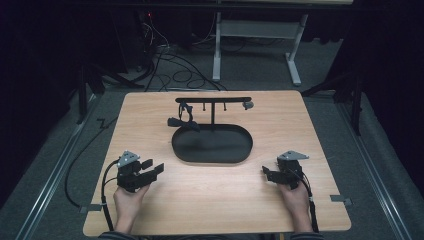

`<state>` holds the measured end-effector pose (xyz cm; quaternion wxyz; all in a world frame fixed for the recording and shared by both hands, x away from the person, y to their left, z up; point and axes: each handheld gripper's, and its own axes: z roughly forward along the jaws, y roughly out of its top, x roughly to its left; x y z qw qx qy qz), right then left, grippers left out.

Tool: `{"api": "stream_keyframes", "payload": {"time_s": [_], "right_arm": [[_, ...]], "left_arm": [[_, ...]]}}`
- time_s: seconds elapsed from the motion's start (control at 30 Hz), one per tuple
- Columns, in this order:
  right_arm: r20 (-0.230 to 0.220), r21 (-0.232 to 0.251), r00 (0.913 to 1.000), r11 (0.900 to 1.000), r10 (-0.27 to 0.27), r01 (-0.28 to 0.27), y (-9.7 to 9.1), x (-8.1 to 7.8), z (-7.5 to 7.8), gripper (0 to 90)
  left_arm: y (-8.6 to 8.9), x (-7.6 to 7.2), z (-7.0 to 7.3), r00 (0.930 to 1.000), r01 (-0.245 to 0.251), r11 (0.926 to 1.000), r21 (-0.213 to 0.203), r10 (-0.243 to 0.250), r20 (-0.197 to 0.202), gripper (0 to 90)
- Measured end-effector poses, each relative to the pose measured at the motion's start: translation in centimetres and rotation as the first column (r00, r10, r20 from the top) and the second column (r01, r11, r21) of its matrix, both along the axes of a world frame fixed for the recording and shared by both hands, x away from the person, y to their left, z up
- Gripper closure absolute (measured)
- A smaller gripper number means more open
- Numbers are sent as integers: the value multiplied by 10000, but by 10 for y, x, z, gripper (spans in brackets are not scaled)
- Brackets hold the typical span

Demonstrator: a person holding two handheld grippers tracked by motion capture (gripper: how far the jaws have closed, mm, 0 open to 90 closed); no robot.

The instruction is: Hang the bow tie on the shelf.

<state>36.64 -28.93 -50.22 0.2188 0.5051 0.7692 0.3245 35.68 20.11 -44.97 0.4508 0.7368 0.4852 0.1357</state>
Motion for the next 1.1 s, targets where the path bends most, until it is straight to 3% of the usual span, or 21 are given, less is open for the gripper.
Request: {"api": "stream_keyframes", "payload": {"time_s": [0.47,1.1], "right_arm": [[-6,3,10000,10000,-4,4,0,0,0,307],[-2,2,10000,10000,-1,1,0,0,0,307]], "left_arm": [[-5,7,-15,9992,54,9993,382,-39,-404,468],[-13,16,-34,9968,-101,9986,521,141,-781,468]]}}
